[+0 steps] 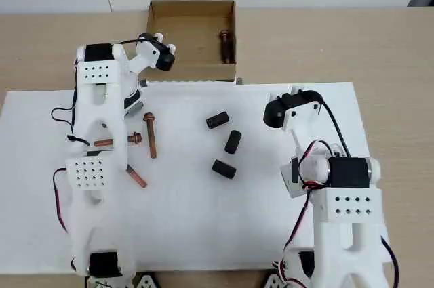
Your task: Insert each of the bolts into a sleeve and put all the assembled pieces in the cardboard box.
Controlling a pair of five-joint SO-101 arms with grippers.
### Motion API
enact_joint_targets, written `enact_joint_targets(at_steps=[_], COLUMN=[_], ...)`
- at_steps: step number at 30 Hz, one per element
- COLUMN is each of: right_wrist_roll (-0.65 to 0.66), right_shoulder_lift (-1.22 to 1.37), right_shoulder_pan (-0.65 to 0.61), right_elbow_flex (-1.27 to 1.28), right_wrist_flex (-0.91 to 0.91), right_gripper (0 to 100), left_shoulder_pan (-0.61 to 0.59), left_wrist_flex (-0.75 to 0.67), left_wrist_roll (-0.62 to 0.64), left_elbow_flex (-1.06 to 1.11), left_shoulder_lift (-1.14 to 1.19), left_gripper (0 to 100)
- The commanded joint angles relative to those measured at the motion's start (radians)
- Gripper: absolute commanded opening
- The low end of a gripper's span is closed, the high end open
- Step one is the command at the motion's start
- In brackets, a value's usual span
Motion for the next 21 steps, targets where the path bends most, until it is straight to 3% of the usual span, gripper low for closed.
enact_joint_targets(at_steps=[1,5,9,14,21], right_wrist_roll=[0.006,0.003,0.002,0.002,0.002], right_shoulder_lift=[-0.013,-0.013,-0.019,-0.022,-0.024], right_shoulder_pan=[0.002,0.002,0.002,0.002,0.002], right_elbow_flex=[-0.008,-0.008,-0.008,-0.008,-0.063], right_wrist_flex=[-0.015,-0.015,-0.013,-0.008,0.084], right_gripper=[0.4,0.4,0.4,0.4,0.4], left_shoulder_pan=[0.0,-0.002,0.002,0.005,0.018], left_wrist_flex=[0.005,0.008,0.012,0.026,0.026], left_wrist_roll=[-0.003,-0.003,-0.003,-0.002,0.012], left_elbow_flex=[-0.082,-0.145,-0.183,-0.185,-0.148], left_shoulder_lift=[0.034,0.092,0.11,0.109,-0.052], left_gripper=[9,9,0,1,1])
